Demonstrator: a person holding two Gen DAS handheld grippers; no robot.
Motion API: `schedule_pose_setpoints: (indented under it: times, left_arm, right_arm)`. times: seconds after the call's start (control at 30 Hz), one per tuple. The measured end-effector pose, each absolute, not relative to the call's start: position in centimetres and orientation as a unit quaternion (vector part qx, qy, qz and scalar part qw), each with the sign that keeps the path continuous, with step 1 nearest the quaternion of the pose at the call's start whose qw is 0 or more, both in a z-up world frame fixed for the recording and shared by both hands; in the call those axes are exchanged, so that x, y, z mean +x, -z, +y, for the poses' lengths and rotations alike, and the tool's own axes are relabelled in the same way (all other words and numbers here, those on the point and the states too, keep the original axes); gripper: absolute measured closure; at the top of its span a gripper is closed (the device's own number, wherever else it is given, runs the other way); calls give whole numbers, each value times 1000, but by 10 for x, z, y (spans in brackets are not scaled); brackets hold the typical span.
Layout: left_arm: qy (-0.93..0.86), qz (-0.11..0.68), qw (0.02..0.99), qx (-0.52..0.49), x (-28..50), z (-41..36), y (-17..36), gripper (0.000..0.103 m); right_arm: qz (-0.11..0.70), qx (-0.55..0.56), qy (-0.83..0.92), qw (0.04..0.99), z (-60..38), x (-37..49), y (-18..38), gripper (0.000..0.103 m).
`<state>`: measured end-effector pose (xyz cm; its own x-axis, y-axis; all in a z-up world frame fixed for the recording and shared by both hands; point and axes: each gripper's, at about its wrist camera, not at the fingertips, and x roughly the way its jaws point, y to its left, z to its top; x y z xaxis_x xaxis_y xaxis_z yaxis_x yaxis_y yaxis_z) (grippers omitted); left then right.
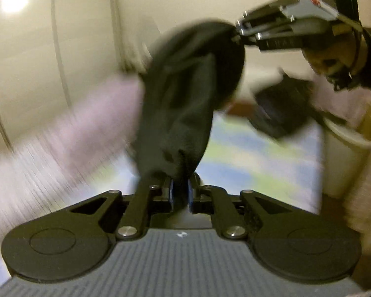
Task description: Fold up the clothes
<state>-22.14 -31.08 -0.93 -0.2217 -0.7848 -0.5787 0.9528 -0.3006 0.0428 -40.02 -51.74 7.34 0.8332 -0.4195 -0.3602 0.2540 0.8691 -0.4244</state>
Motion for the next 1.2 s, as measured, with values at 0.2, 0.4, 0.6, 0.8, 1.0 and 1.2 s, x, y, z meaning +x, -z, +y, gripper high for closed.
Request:
schedule_pose_setpoints:
  times: [0.2,0.4,0.6,0.8,1.0,1.2]
  left_arm:
    - [720,339,509,329,-243,-252,118,81]
    - [707,339,507,358,-223,-249,132,61]
    - [706,320,521,357,-226,-311,138,36]
    - [702,344,510,359,-267,-440,159,25]
    - [690,393,500,345,-285,-540,183,25]
    - [655,445,501,349,-263,-565,198,22]
  right_arm:
    - [481,-79,149,861,-467,-435,113,100]
    - [545,26,160,823,-450,-461,168,32]
    - [496,118,203,836,-507,-468,155,26]
    - [451,269,176,832,-605,-464,187,26]
    - [390,390,103,828,-675,-446,252,27]
    - [382,377,44,843,-664,-404,262,95]
